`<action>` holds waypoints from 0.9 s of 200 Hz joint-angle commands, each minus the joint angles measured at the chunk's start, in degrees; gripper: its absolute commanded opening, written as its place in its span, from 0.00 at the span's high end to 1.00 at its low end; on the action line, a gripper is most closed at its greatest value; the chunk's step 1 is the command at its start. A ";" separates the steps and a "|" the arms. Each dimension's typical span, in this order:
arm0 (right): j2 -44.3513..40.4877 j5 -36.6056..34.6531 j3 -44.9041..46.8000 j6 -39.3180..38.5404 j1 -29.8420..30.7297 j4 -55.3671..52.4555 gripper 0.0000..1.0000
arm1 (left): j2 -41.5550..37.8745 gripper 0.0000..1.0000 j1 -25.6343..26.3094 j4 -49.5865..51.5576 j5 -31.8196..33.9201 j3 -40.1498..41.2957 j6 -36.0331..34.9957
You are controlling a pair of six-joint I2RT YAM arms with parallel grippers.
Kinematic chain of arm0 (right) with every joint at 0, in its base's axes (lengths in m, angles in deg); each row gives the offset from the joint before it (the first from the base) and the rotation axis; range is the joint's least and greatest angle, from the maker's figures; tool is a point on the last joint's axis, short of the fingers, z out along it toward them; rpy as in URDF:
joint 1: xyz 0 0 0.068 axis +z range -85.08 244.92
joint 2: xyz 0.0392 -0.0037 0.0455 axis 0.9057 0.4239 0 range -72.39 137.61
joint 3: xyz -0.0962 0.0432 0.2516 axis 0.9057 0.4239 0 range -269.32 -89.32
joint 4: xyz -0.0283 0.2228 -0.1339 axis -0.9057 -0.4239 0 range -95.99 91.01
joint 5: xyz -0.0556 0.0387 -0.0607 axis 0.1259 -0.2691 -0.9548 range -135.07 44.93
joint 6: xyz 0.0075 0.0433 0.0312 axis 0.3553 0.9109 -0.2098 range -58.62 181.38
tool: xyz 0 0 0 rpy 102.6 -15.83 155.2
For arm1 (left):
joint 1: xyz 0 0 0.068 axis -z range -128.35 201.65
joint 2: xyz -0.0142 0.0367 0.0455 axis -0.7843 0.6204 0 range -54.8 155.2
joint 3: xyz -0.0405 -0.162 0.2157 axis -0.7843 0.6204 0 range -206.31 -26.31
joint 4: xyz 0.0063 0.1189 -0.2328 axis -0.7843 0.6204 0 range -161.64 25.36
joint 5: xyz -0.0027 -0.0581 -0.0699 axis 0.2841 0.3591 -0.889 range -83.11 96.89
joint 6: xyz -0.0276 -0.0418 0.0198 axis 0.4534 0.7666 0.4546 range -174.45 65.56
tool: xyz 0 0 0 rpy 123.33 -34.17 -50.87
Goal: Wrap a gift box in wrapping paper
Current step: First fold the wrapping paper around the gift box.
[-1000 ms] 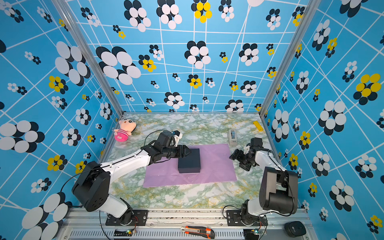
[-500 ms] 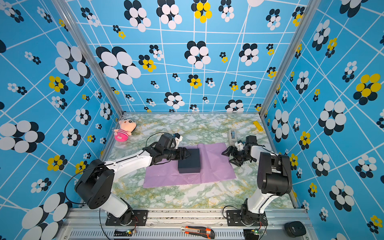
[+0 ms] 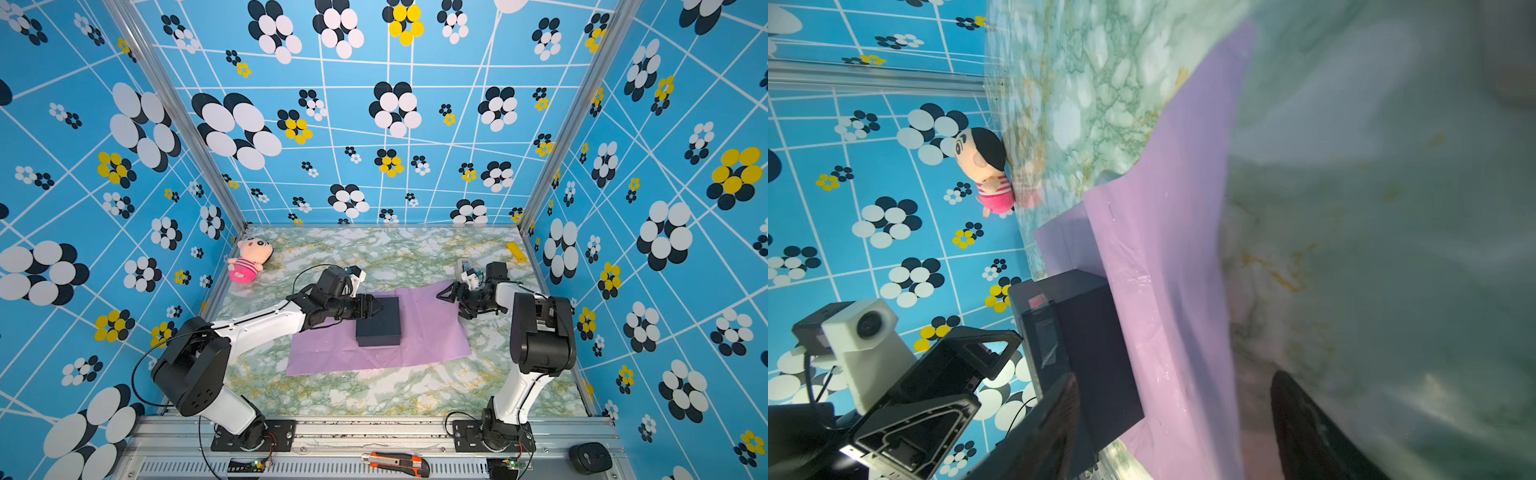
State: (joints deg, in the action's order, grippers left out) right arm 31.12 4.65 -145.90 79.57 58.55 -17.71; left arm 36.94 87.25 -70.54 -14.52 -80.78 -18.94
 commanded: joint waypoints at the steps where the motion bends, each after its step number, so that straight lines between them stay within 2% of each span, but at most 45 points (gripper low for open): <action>1: -1.36 6.09 0.13 -0.96 0.38 -0.37 0.25 | 1.66 0.31 -0.44 0.57 0.56 0.54 -0.50; 36: -4.37 6.47 -0.05 -5.08 1.09 -6.24 0.26 | 1.72 0.31 -0.44 0.65 0.56 0.43 -0.62; 61: -9.67 0.65 0.24 -7.03 1.05 -11.59 0.25 | 1.68 0.31 -0.53 0.48 0.58 0.51 -0.57; 89: -10.99 -5.10 0.14 -8.70 1.20 -17.63 0.29 | 1.68 0.32 -0.68 0.48 0.58 0.61 -0.76; 111: -11.76 -11.58 0.28 -9.98 1.33 -21.55 0.35 | 1.77 0.31 -0.73 0.39 0.58 0.61 -0.95; 141: -12.51 -13.86 0.20 -11.08 1.41 -23.59 0.46 | 1.68 0.32 -0.79 0.30 0.67 0.78 -0.89; 180: -15.28 -17.01 -0.08 -10.34 2.45 -24.21 0.67 | -0.16 0.31 -1.04 0.69 0.91 0.27 -0.60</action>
State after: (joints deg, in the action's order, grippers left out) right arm 18.73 -8.88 -145.83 69.43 59.84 -39.28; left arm 37.36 87.12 -71.48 -14.54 -80.78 -19.09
